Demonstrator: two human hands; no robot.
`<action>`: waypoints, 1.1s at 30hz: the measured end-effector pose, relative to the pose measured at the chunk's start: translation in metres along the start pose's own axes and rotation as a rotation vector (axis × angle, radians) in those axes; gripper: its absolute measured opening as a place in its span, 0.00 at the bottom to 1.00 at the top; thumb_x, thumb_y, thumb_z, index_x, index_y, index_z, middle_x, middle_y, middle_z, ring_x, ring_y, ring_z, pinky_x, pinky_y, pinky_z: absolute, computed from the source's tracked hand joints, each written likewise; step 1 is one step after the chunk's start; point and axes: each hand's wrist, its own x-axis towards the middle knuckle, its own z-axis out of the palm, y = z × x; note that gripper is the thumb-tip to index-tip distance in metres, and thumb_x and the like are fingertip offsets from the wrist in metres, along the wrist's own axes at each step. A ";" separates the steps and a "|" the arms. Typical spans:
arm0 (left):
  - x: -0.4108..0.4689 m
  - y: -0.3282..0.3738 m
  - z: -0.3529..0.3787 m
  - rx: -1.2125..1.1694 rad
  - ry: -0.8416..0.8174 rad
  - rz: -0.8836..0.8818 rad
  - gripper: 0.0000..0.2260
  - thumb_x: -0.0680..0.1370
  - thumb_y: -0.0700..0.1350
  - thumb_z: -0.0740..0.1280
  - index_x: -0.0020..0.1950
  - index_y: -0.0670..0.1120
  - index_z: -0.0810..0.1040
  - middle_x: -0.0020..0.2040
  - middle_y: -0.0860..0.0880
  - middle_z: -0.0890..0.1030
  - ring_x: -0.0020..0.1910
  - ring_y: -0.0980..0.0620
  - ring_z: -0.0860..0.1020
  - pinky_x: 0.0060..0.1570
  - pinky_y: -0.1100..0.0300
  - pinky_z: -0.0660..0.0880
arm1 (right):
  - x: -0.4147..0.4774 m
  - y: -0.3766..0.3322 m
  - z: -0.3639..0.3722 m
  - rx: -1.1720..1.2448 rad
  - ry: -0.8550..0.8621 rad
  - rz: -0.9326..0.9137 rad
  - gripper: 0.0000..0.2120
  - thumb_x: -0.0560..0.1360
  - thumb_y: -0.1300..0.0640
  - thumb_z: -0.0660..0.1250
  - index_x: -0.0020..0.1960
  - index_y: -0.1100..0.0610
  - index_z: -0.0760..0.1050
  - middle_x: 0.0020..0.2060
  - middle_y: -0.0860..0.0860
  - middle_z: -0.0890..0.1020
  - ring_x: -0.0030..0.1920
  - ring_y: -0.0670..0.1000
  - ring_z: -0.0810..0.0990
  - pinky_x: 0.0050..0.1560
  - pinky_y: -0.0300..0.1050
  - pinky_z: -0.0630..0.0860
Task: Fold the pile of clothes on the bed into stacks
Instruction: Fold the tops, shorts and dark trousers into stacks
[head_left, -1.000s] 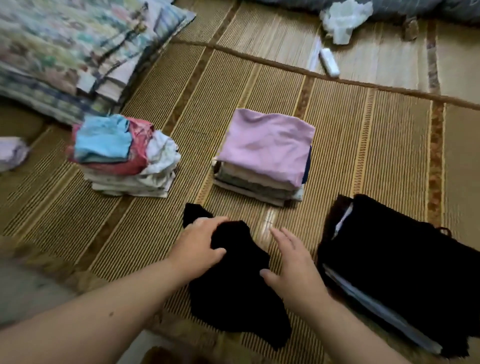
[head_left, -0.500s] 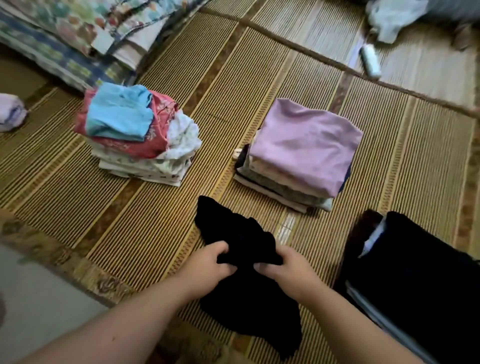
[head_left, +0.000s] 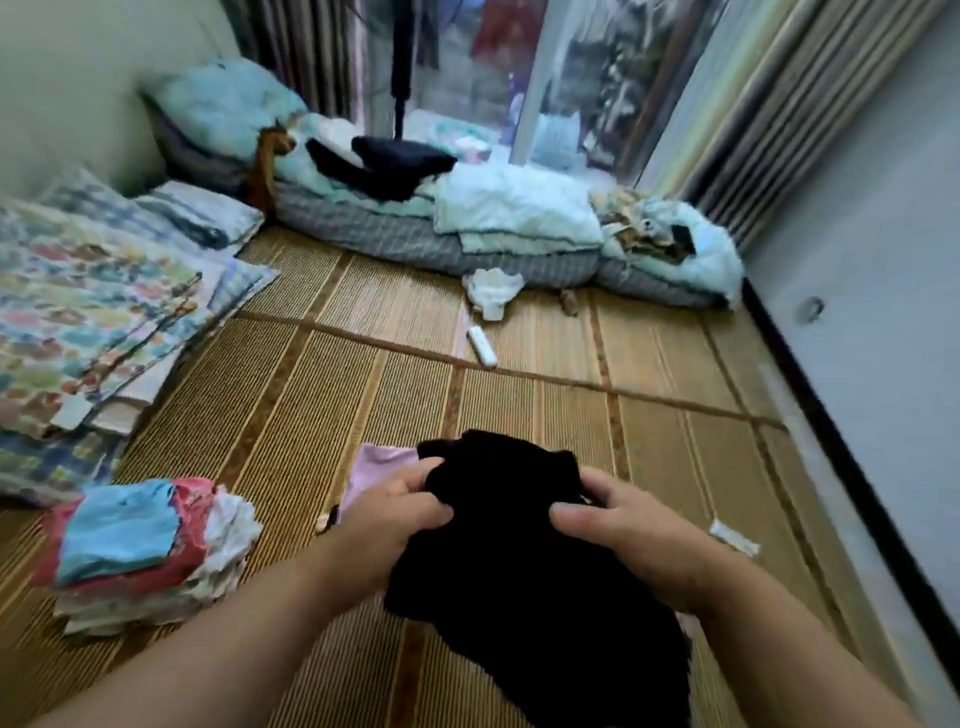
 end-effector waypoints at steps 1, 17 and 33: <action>0.003 0.027 0.012 0.002 -0.036 0.044 0.07 0.67 0.38 0.63 0.43 0.42 0.74 0.31 0.49 0.73 0.27 0.56 0.73 0.26 0.64 0.70 | -0.022 -0.018 -0.009 -0.038 0.034 -0.024 0.28 0.66 0.53 0.77 0.64 0.53 0.74 0.57 0.57 0.82 0.55 0.58 0.82 0.50 0.47 0.79; 0.029 0.232 0.130 0.455 -0.057 0.276 0.06 0.79 0.42 0.65 0.55 0.49 0.78 0.37 0.51 0.81 0.33 0.56 0.78 0.30 0.62 0.75 | -0.228 -0.186 -0.064 -0.299 1.263 -0.775 0.07 0.74 0.56 0.71 0.40 0.45 0.81 0.39 0.42 0.84 0.43 0.42 0.82 0.45 0.37 0.77; 0.037 0.253 0.236 0.627 -0.483 0.484 0.21 0.68 0.43 0.71 0.58 0.58 0.76 0.52 0.54 0.81 0.52 0.55 0.80 0.56 0.59 0.77 | -0.275 -0.216 -0.058 -0.875 0.800 -0.663 0.23 0.76 0.70 0.63 0.41 0.41 0.81 0.34 0.32 0.82 0.41 0.33 0.80 0.40 0.22 0.70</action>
